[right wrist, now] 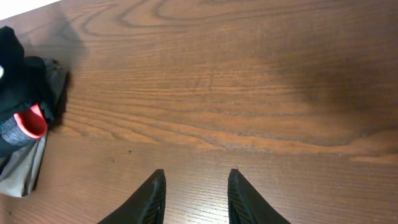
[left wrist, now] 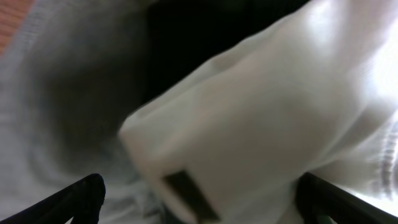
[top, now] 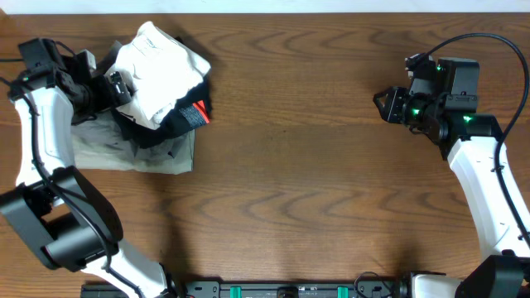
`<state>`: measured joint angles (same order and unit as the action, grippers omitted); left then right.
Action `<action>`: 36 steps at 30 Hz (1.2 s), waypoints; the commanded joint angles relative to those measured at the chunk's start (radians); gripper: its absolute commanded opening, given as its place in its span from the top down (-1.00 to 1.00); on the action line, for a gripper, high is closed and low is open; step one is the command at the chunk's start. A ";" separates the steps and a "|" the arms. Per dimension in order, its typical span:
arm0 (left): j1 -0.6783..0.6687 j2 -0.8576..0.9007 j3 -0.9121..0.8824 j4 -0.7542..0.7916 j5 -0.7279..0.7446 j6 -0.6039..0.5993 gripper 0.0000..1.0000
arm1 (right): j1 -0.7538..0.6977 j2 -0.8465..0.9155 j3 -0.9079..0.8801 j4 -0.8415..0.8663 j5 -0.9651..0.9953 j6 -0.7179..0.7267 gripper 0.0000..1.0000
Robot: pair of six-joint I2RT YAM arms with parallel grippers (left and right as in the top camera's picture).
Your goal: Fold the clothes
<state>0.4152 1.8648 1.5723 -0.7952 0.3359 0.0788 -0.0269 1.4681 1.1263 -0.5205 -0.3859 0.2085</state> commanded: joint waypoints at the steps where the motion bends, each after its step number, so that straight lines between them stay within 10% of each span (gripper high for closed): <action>1: 0.003 -0.138 0.098 -0.046 -0.038 0.008 -0.96 | 0.001 0.001 0.004 0.003 -0.011 -0.021 0.31; 14: -0.002 -0.663 0.173 -0.365 0.018 0.006 -0.96 | 0.000 -0.286 0.005 0.120 -0.052 -0.184 -0.21; 19: -0.002 -0.786 0.173 -0.459 0.014 0.007 -0.96 | 0.000 -0.466 0.005 0.089 -0.047 -0.188 -0.99; 36: -0.002 -0.864 0.173 -0.489 0.018 0.007 -0.96 | 0.002 -0.597 0.005 -0.057 -0.059 -0.180 -0.98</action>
<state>0.4133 0.9977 1.7489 -1.2823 0.3412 0.0792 -0.0269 0.8749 1.1252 -0.5678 -0.4305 0.0364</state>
